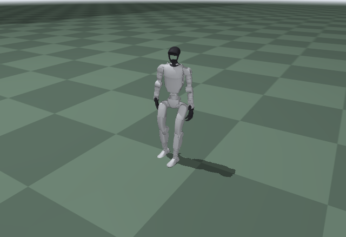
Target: In place motions
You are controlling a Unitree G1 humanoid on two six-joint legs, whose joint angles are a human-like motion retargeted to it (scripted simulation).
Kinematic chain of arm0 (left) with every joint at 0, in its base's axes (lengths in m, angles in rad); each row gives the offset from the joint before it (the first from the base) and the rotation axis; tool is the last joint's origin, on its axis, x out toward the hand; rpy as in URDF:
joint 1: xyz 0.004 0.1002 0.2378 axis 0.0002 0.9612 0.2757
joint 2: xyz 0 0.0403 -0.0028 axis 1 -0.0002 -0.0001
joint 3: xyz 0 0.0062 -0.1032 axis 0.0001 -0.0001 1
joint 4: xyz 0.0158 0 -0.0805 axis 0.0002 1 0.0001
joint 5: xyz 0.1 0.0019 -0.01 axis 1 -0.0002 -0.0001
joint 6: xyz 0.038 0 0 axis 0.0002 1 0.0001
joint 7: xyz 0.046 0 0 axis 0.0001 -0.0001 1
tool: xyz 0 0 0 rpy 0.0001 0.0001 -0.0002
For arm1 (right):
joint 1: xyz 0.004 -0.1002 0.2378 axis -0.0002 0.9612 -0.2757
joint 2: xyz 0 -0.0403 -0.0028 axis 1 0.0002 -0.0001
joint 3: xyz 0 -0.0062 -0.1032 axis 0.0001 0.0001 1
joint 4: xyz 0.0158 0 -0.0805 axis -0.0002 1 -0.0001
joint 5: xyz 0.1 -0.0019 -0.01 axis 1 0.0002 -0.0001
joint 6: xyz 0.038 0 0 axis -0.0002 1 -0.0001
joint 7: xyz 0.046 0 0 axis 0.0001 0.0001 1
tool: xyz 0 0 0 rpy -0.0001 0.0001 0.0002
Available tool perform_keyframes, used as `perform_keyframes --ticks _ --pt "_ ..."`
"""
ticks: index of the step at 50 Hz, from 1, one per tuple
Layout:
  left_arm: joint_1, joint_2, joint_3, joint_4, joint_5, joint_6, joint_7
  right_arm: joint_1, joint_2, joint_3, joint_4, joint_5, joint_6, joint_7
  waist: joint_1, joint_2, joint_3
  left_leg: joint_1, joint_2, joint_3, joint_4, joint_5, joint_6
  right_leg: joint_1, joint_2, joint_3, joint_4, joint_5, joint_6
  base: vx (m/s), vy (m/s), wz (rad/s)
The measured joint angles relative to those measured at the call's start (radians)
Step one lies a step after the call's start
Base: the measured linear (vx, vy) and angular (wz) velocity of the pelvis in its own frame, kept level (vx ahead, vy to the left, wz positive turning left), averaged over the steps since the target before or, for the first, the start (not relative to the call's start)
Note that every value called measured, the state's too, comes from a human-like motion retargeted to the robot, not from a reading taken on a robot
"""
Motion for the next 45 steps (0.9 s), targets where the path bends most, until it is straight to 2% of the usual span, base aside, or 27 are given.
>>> perform_keyframes --ticks 3,5,10,12,13,15,16,17,18,20,22,23,25,27,28,30,33,36,40,43,45 --pt "-0.008 -0.001 0.021 0.019 -0.034 -0.003 0.012 0.020 -0.040 -0.016 -0.014 -0.040 0.011 -0.032 -0.011 -0.018 -0.015 -0.039 -0.013 0.113 -0.021 -0.066 0.091 0.042 -0.037 -0.214 -0.031 -0.022 0.023 0.47 -0.33 3.83" --pt "-0.006 0.002 0.029 0.034 -0.041 0.000 0.019 0.042 -0.059 -0.033 -0.021 -0.058 0.007 -0.058 -0.035 -0.024 -0.041 -0.058 0.035 0.350 -0.029 -0.137 0.122 0.068 -0.044 -0.345 -0.055 -0.038 0.049 0.58 -0.30 4.14" --pt "0.000 0.028 0.030 0.052 -0.011 -0.002 0.049 0.078 -0.073 -0.069 -0.016 -0.044 0.008 -0.060 -0.137 -0.017 -0.104 -0.010 0.177 1.063 0.026 -0.277 0.076 0.107 -0.021 -0.653 -0.091 -0.066 0.121 0.53 -0.34 4.22" --pt "0.013 0.031 0.040 0.055 -0.005 -0.006 0.057 0.085 -0.069 -0.073 -0.010 -0.035 0.010 -0.065 -0.151 -0.036 -0.128 0.038 0.194 1.252 0.068 -0.287 0.053 0.119 -0.029 -0.739 -0.094 -0.071 0.148 0.46 -0.37 3.20" --pt "0.023 0.030 0.050 0.058 -0.004 -0.007 0.061 0.086 -0.065 -0.069 -0.006 -0.031 0.012 -0.068 -0.144 -0.051 -0.139 0.055 0.196 1.285 0.090 -0.284 0.042 0.128 -0.037 -0.770 -0.092 -0.072 0.160 0.57 -0.40 2.42" --pt "0.045 0.030 0.073 0.069 0.000 -0.009 0.070 0.081 -0.052 -0.061 0.000 -0.026 0.015 -0.076 -0.124 -0.071 -0.159 0.084 0.198 1.291 0.105 -0.274 0.026 0.144 -0.044 -0.830 -0.078 -0.071 0.181 0.52 -0.35 1.92" --pt "0.059 0.029 0.083 0.077 -0.001 -0.010 0.078 0.077 -0.046 -0.060 -0.004 -0.030 0.013 -0.076 -0.105 -0.060 -0.161 0.109 0.204 1.270 0.075 -0.266 -0.033 0.156 -0.025 -0.850 -0.067 -0.073 0.187 0.46 -0.29 1.56" --pt "0.073 0.026 0.093 0.087 -0.003 -0.010 0.088 0.073 -0.041 -0.059 -0.008 -0.037 0.009 -0.076 -0.088 -0.053 -0.165 0.131 0.201 1.268 0.046 -0.256 -0.062 0.169 -0.011 -0.867 -0.058 -0.071 0.193 0.45 -0.25 1.35" --pt "0.088 0.018 0.102 0.100 -0.009 -0.012 0.098 0.069 -0.038 -0.056 -0.014 -0.049 0.003 -0.075 -0.077 -0.051 -0.171 0.146 0.182 1.301 0.018 -0.242 -0.033 0.183 -0.008 -0.879 -0.051 -0.062 0.200 0.41 -0.23 1.57" --pt "0.101 0.004 0.109 0.144 -0.025 -0.011 0.116 0.055 -0.029 -0.060 -0.027 -0.076 -0.005 -0.084 -0.099 -0.033 -0.194 0.090 0.146 1.087 -0.001 -0.230 0.000 0.207 0.005 -0.935 -0.038 -0.032 0.221 0.35 -0.24 2.03" --pt "0.103 -0.007 0.104 0.191 -0.028 0.005 0.121 0.047 -0.019 -0.062 -0.040 -0.064 -0.017 -0.101 -0.104 -0.003 -0.193 0.096 0.175 1.112 0.005 -0.226 0.011 0.231 0.010 -0.937 0.006 0.029 0.216 0.27 -0.22 1.72" --pt "0.100 -0.013 0.103 0.207 -0.020 0.014 0.122 0.039 -0.015 -0.059 -0.044 -0.043 -0.028 -0.105 -0.089 0.018 -0.179 0.094 0.186 1.045 0.006 -0.228 0.017 0.249 0.010 -0.924 0.043 0.064 0.202 0.26 -0.22 1.17" --pt "0.099 -0.023 0.099 0.216 -0.002 0.019 0.111 0.020 -0.008 -0.055 -0.052 -0.009 -0.050 -0.085 -0.077 0.074 -0.157 0.111 0.249 1.018 0.014 -0.235 0.010 0.268 -0.002 -0.881 0.160 0.141 0.153 0.26 -0.22 1.22" --pt "0.107 -0.025 0.094 0.205 0.011 0.011 0.086 0.002 0.003 -0.058 -0.067 0.000 -0.044 -0.051 -0.111 0.139 -0.150 0.099 0.309 0.960 0.039 -0.247 0.011 0.208 -0.084 -0.764 0.406 0.186 0.083 0.26 -0.27 1.70" --pt "0.112 -0.023 0.091 0.198 0.016 0.008 0.075 -0.004 0.011 -0.057 -0.076 0.006 -0.037 -0.042 -0.129 0.149 -0.155 0.079 0.314 0.920 0.052 -0.251 0.017 0.146 -0.136 -0.671 0.533 0.193 0.051 0.20 -0.35 1.73" --pt "0.109 -0.017 0.084 0.189 0.030 0.008 0.066 -0.017 0.033 -0.053 -0.089 0.043 -0.038 -0.035 -0.165 0.149 -0.151 0.055 0.303 0.861 0.062 -0.243 0.030 0.019 -0.180 -0.485 0.691 0.154 0.078 0.04 -0.37 1.79" --pt "0.075 -0.005 0.063 0.182 0.038 0.013 0.066 -0.046 0.063 -0.039 -0.110 0.123 -0.047 -0.031 -0.198 0.137 -0.087 0.073 0.275 0.769 0.037 -0.215 0.051 -0.113 -0.116 -0.244 0.748 0.104 0.125 -0.20 -0.38 1.73" --pt "0.040 0.003 0.036 0.176 0.027 0.014 0.056 -0.066 0.079 -0.017 -0.148 0.139 -0.056 -0.021 -0.209 0.138 -0.039 0.076 0.275 0.696 0.029 -0.200 0.052 -0.168 -0.119 -0.211 0.705 0.020 0.094 -0.24 -0.36 1.35" --pt "0.041 -0.006 0.029 0.143 0.032 0.013 0.033 -0.076 0.082 0.035 -0.180 0.085 -0.065 -0.020 -0.227 0.111 -0.042 0.073 0.233 0.628 0.005 -0.188 0.042 -0.256 -0.047 -0.037 0.441 -0.064 0.085 -0.15 -0.31 1.15" --pt "0.051 -0.017 0.022 0.129 0.030 0.002 0.034 -0.080 0.083 0.061 -0.180 0.037 -0.066 -0.032 -0.272 0.063 -0.021 0.109 0.166 0.555 -0.001 -0.182 0.045 -0.231 0.028 0.213 0.150 -0.066 0.102 -0.09 -0.21 1.62" --pt "0.050 -0.021 0.011 0.140 0.026 0.000 0.033 -0.074 0.088 0.071 -0.172 0.021 -0.067 -0.038 -0.296 0.033 0.002 0.143 0.137 0.503 0.016 -0.184 0.043 -0.167 0.041 0.278 0.005 -0.004 0.068 0.03 -0.13 1.30"
